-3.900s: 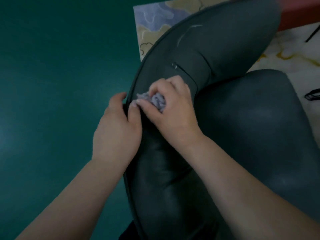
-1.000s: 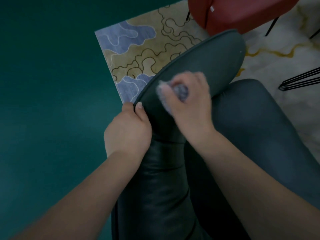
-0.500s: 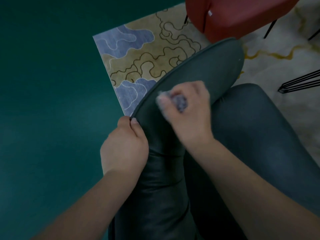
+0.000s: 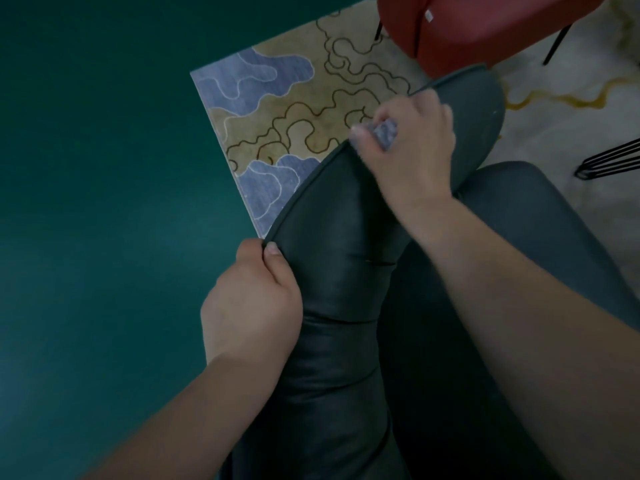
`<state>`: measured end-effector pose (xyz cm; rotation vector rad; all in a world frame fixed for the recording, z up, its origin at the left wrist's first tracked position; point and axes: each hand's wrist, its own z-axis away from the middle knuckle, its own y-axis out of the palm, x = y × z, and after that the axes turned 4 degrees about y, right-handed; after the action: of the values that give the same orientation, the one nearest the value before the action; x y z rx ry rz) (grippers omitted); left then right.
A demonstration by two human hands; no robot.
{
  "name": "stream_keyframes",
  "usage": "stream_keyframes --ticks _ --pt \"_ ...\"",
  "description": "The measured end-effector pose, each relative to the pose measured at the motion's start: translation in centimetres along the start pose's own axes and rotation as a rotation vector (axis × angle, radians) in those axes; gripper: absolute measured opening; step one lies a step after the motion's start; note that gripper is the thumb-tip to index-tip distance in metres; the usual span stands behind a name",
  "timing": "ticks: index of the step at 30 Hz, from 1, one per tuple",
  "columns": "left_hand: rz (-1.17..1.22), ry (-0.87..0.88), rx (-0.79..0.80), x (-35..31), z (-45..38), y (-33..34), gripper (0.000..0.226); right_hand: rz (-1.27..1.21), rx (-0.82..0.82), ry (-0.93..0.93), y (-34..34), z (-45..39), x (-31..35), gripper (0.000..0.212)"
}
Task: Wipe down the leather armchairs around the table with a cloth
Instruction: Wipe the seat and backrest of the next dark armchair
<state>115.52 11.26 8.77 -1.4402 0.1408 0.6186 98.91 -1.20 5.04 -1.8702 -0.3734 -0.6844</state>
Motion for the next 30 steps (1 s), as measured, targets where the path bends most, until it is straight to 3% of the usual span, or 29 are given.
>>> stream_keyframes --ticks 6,12,16,23,30 --pt "-0.014 0.011 -0.005 0.1 0.0 0.1 0.025 -0.029 -0.006 0.05 -0.1 1.4 1.1 0.024" --pt "-0.032 0.009 -0.018 -0.2 0.2 0.2 0.026 -0.201 0.079 -0.083 -0.3 7.7 2.8 0.023" --pt "-0.041 0.008 -0.033 -0.3 0.1 0.3 0.025 -0.119 0.087 -0.12 -0.7 3.7 1.1 0.023" --pt "-0.077 0.014 -0.027 -0.2 0.1 0.4 0.024 -0.095 -0.027 0.117 -0.4 0.6 -0.6 0.024" --pt "-0.07 0.035 -0.031 -0.2 0.0 0.5 0.026 -0.185 0.078 -0.094 -0.4 5.8 1.5 0.022"
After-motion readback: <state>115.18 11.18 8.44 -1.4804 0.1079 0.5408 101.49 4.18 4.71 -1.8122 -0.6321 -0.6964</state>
